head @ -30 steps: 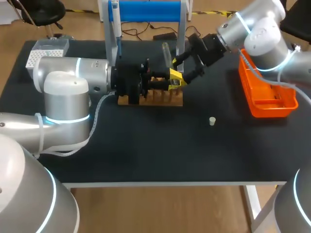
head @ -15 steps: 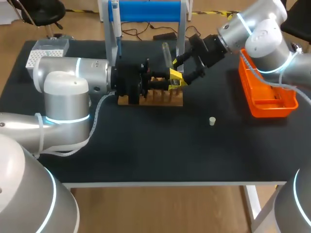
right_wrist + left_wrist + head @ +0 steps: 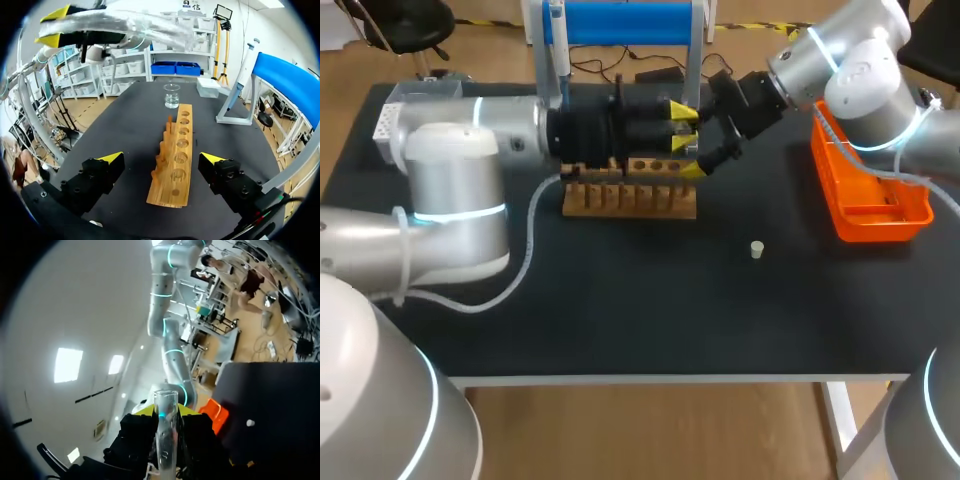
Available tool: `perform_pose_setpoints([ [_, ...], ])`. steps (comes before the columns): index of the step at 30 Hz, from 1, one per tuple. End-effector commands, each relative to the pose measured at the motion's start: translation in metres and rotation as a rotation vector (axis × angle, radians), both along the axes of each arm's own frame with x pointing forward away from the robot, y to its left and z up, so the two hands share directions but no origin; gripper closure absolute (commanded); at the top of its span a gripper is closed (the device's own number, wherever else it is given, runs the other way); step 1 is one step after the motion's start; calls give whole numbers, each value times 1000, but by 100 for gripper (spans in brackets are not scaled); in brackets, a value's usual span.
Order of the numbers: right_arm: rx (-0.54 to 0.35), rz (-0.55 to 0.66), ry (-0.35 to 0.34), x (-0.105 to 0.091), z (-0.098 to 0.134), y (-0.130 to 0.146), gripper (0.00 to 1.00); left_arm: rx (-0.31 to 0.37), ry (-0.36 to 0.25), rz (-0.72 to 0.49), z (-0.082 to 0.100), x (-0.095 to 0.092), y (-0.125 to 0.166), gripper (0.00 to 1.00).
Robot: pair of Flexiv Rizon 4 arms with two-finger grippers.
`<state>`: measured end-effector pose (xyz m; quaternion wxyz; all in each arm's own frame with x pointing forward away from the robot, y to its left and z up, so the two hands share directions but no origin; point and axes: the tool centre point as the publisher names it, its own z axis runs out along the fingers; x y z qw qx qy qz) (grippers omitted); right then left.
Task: Invert the test tube, pick up the pipette, mount the tip to pipette, aspirate from beaker and dispense into the tube, eject the tip, return the pipette, and cap with the stopper.
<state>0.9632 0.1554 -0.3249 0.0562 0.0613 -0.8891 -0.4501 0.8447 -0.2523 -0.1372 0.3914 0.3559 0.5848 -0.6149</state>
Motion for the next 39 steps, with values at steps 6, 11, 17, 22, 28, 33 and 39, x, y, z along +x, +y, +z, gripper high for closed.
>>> perform_pose_setpoints([
  [6, -2, 1, 0, 0, 1, -1, 0, -68, 221, 38, 5, 11, 11, 100],
  [11, -2, 1, 0, 0, 1, -1, 0, -68, 221, 38, 5, 11, 11, 100],
  [17, -2, 1, 0, 0, 1, -1, 0, -68, 221, 38, 5, 11, 11, 100],
  [22, -2, 1, 0, 0, 1, -1, 0, -68, 221, 38, 5, 11, 11, 100],
  [28, -2, 1, 0, 0, 1, -1, 0, -68, 221, 38, 5, 11, 11, 100],
  [33, -2, 1, 0, 0, 1, -1, 0, -105, 309, 49, 6, 19, 16, 100],
  [39, -2, 1, 0, 0, 1, -1, 0, -229, 566, 60, 15, 37, 35, 100],
])
